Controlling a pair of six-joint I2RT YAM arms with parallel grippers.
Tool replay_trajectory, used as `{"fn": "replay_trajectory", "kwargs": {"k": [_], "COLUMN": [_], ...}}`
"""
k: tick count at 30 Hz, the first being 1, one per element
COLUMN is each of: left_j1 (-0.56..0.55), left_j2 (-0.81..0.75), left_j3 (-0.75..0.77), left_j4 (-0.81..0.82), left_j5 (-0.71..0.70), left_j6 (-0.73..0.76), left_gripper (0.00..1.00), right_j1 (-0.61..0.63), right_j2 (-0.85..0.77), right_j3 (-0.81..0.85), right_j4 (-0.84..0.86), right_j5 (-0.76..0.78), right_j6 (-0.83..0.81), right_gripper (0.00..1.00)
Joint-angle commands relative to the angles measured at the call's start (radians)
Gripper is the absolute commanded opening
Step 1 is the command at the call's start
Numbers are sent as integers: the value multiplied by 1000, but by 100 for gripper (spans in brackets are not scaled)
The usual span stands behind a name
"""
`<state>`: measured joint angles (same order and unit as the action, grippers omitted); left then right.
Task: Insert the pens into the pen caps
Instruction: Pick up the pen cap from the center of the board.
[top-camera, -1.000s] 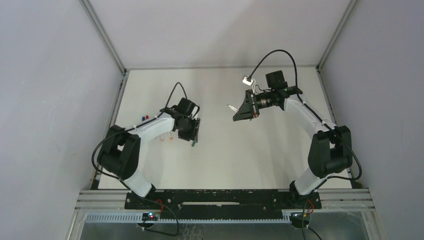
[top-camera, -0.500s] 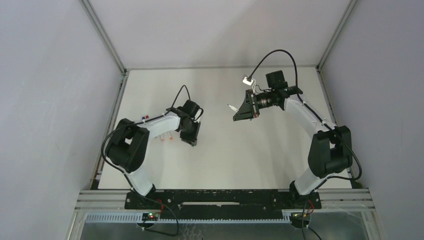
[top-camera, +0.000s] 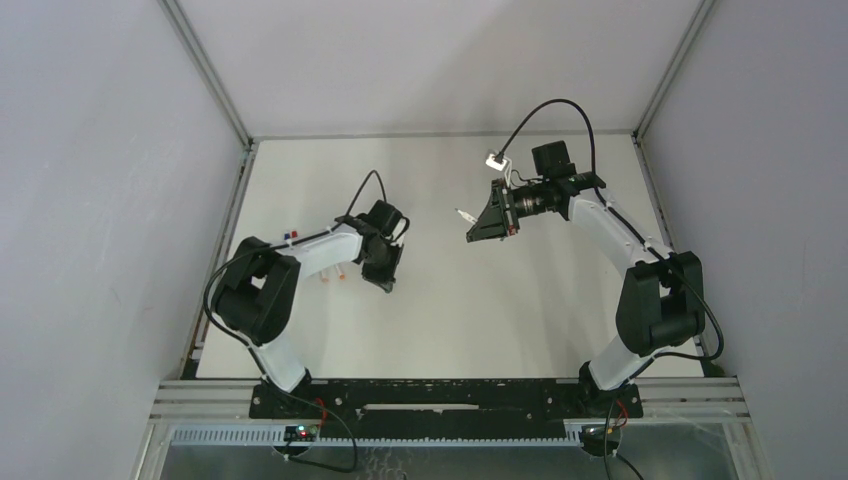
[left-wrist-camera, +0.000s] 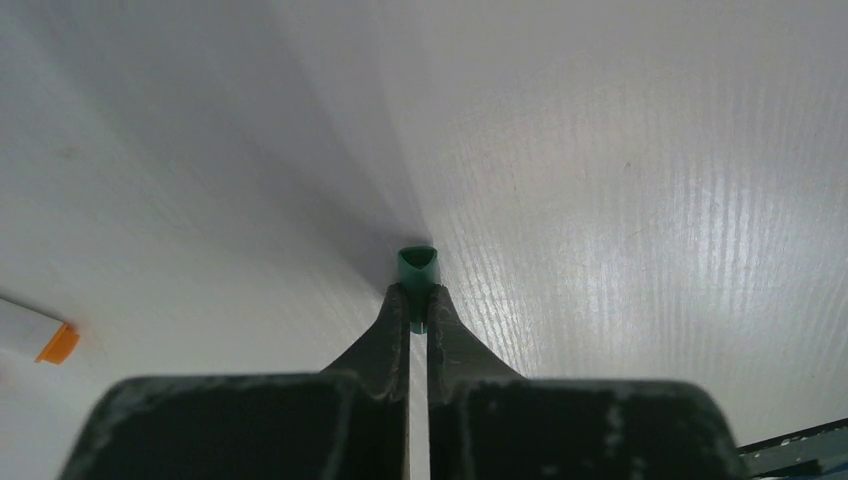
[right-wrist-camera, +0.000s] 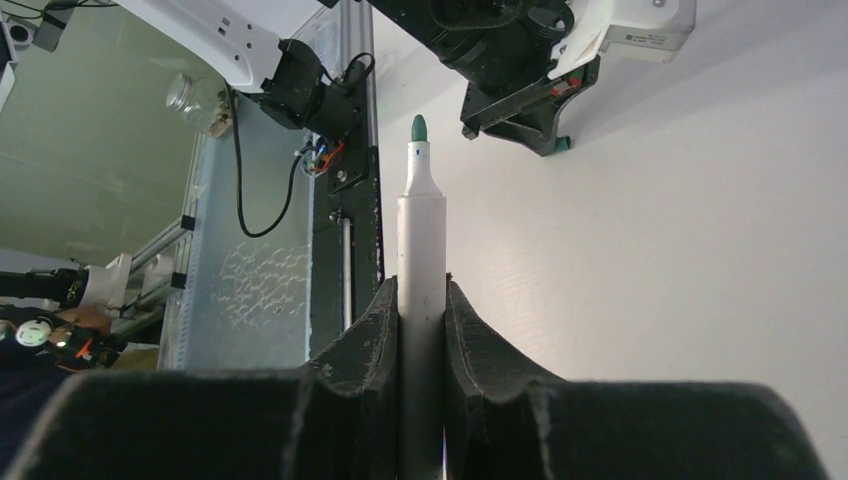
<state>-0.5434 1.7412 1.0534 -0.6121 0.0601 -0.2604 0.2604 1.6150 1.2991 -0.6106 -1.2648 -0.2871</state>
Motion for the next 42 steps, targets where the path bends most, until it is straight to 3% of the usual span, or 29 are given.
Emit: {"fn": "replay_trajectory", "kwargs": {"k": [1,4,11,15,21,28,42], "left_j1": [-13,-13,-13,-12,-13,-13,-20], "left_j2": [-5,-46,-89,-69,-57,-28,9], "left_j3": [17,19,31,54,80,121,159], "left_j4": [3,3,-14,-41,-83,-109,-161], "left_j5": [50,124,387,562,773,983,1102], "left_j6": [100,188,347,358,359,342,372], "left_gripper": [0,0,0,0,0,0,0], "right_j1": [-11,-10,-8,4,76,185,353], "right_j2": [-30,-24,-17,-30,-25,-23,-18], "right_j3": [37,59,100,80,39,11,-43], "right_j4": [-18,-132,-516,-593,-580,-512,-389], "right_j5": [-1,-1,73,174,351,485,628], "right_j6": [-62,-220,-951,-1256,-1417,-1434,-1347], "right_gripper": [0,0,0,0,0,0,0]}}
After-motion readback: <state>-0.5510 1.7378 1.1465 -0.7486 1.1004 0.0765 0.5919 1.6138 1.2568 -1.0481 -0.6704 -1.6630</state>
